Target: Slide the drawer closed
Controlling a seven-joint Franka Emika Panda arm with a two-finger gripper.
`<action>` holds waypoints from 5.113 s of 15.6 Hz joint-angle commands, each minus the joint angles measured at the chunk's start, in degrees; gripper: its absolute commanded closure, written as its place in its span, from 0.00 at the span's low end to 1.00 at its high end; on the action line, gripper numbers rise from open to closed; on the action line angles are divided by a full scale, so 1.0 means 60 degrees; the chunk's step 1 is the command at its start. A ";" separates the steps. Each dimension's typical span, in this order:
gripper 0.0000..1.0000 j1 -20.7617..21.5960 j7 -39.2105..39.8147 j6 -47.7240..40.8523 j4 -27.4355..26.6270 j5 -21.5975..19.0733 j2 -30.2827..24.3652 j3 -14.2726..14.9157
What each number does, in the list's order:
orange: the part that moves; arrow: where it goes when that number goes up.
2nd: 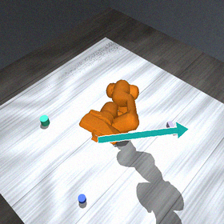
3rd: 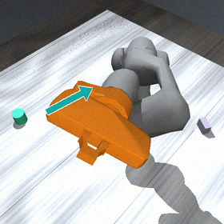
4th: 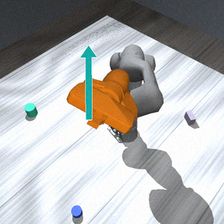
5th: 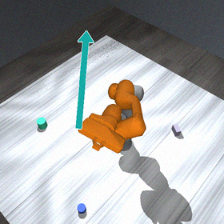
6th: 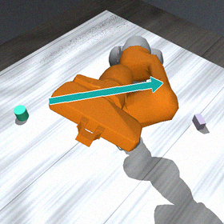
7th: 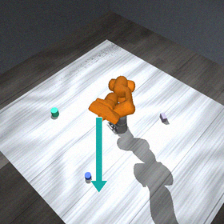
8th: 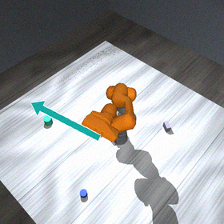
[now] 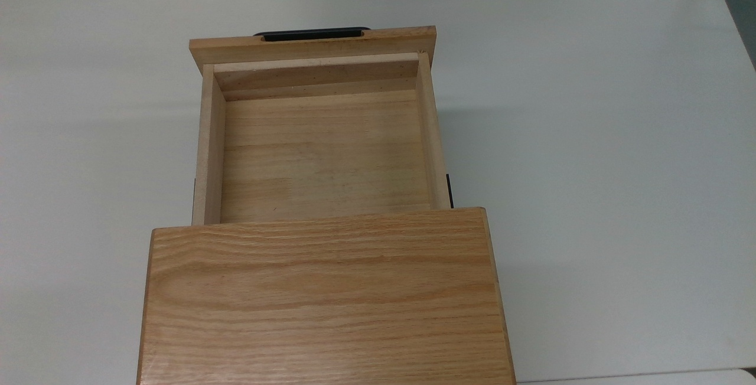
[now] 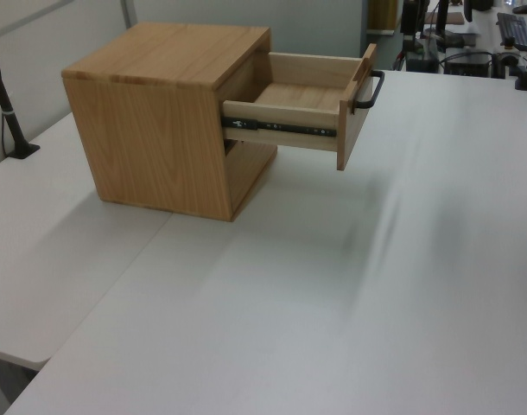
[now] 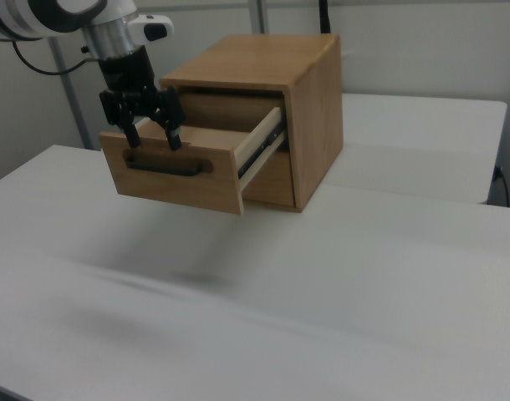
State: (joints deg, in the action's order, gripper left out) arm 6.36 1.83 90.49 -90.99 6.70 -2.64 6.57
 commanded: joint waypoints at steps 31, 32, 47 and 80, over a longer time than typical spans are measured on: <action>0.98 -0.0225 0.2672 0.0122 -0.1357 -0.0806 0.0000 0.0048; 1.00 -0.0211 0.2147 0.0471 -0.1459 -0.1084 0.0044 0.0048; 1.00 -0.0152 -0.2178 0.4970 0.1407 -0.1395 0.3528 -0.0348; 0.48 -0.0563 -0.6476 0.5437 -0.0098 0.1068 0.1951 -0.1445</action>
State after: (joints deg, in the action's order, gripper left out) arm 4.27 -44.13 137.18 -85.10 15.43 18.72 0.80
